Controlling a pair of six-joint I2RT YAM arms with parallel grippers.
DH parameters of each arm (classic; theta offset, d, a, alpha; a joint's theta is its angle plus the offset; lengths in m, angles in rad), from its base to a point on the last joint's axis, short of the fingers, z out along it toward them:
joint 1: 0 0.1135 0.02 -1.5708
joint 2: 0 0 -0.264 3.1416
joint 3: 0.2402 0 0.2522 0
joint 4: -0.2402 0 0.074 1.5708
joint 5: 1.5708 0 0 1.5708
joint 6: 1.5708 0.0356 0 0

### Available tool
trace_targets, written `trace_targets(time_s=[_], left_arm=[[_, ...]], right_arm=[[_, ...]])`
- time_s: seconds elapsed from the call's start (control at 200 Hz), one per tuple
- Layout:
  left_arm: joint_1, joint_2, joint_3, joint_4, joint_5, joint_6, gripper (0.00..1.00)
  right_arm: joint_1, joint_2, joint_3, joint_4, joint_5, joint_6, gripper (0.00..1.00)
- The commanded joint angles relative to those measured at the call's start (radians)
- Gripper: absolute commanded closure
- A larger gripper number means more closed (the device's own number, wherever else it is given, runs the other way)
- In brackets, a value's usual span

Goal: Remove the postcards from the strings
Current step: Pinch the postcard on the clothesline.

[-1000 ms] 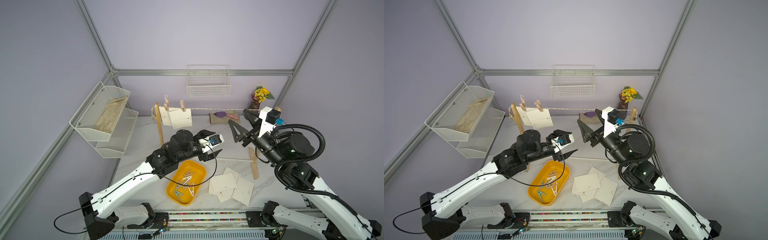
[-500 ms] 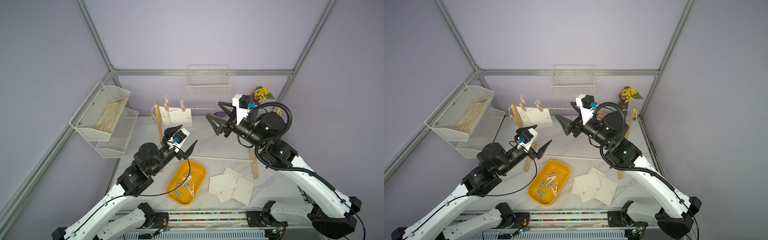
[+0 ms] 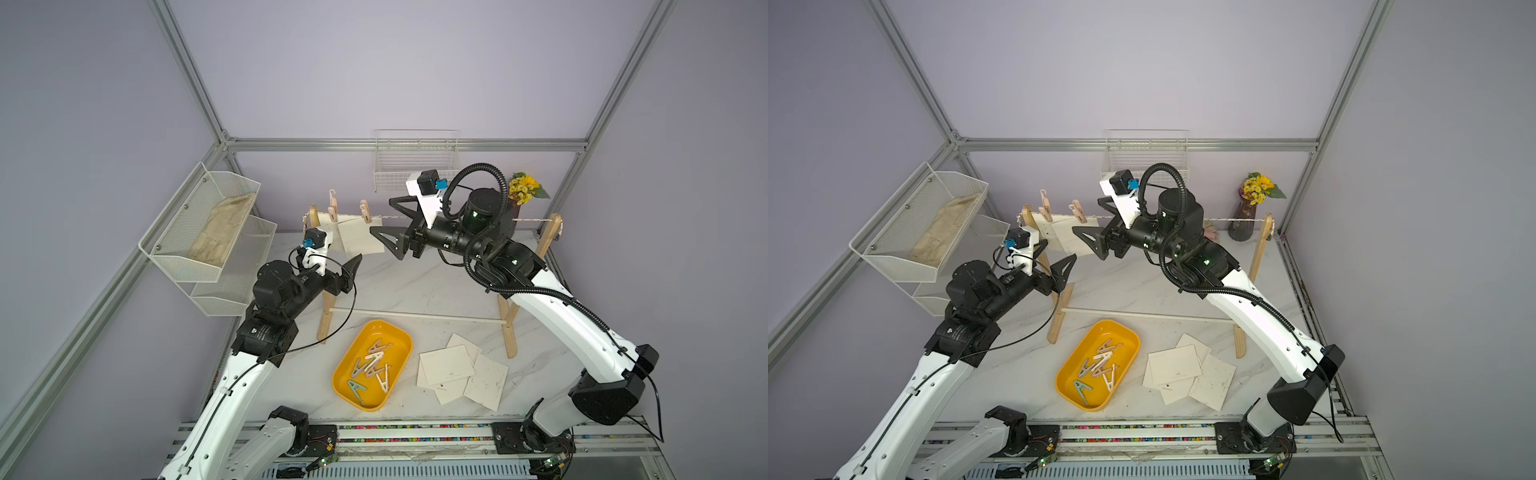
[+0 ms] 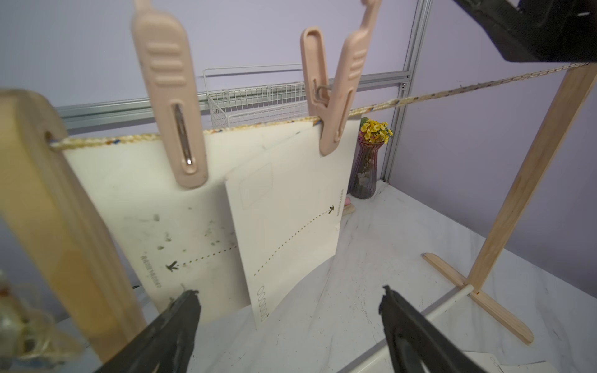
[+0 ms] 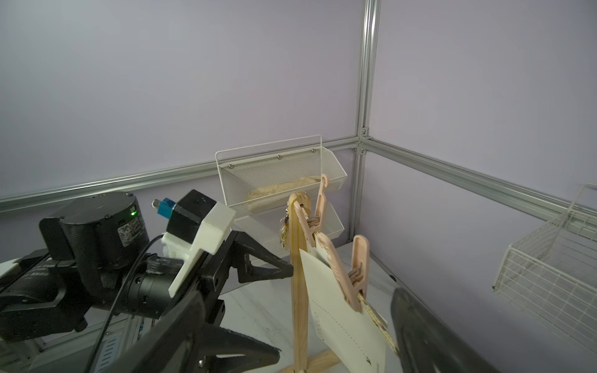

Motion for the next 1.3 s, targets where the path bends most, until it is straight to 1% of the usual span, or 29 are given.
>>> trace_targets(time_s=[0.0,0.08,0.19,0.24,0.4,0.465,0.64,0.725,0.955,1.035,1.16,1.295], left_arm=[[0.044,0.036,-0.012,0.094,0.235,-0.057,0.14],[0.072,0.066,-0.017,0.123,0.311,-0.062,0.17],[0.102,0.089,-0.030,0.176,0.362,-0.089,0.21],[0.109,0.092,-0.037,0.195,0.365,-0.096,0.25],[0.129,0.092,-0.052,0.231,0.391,-0.099,0.34],[0.135,0.091,-0.055,0.234,0.404,-0.098,0.43],[0.140,0.084,-0.076,0.253,0.425,-0.101,0.60],[0.142,0.080,-0.085,0.259,0.425,-0.102,0.71],[0.145,0.067,-0.104,0.279,0.411,-0.107,0.89],[0.145,0.065,-0.109,0.289,0.411,-0.118,0.93],[0.147,0.067,-0.112,0.301,0.416,-0.131,0.99],[0.147,0.071,-0.111,0.315,0.421,-0.150,1.00]], right_arm=[[-0.050,0.015,0.040,-0.025,-0.083,0.027,0.08],[-0.085,0.031,0.052,-0.025,-0.133,0.050,0.08],[-0.118,0.045,0.066,-0.027,-0.194,0.066,0.08],[-0.130,0.056,0.079,-0.033,-0.221,0.073,0.08],[-0.149,0.090,0.119,-0.057,-0.282,0.076,0.08],[-0.153,0.108,0.141,-0.069,-0.298,0.076,0.08],[-0.154,0.180,0.228,-0.114,-0.336,0.077,0.08],[-0.154,0.222,0.275,-0.136,-0.357,0.080,0.08],[-0.154,0.333,0.419,-0.222,-0.387,0.055,0.08],[-0.154,0.364,0.463,-0.259,-0.410,0.038,0.08],[-0.154,0.393,0.494,-0.248,-0.464,0.023,0.08],[-0.153,0.440,0.555,-0.252,-0.516,0.018,0.09]])
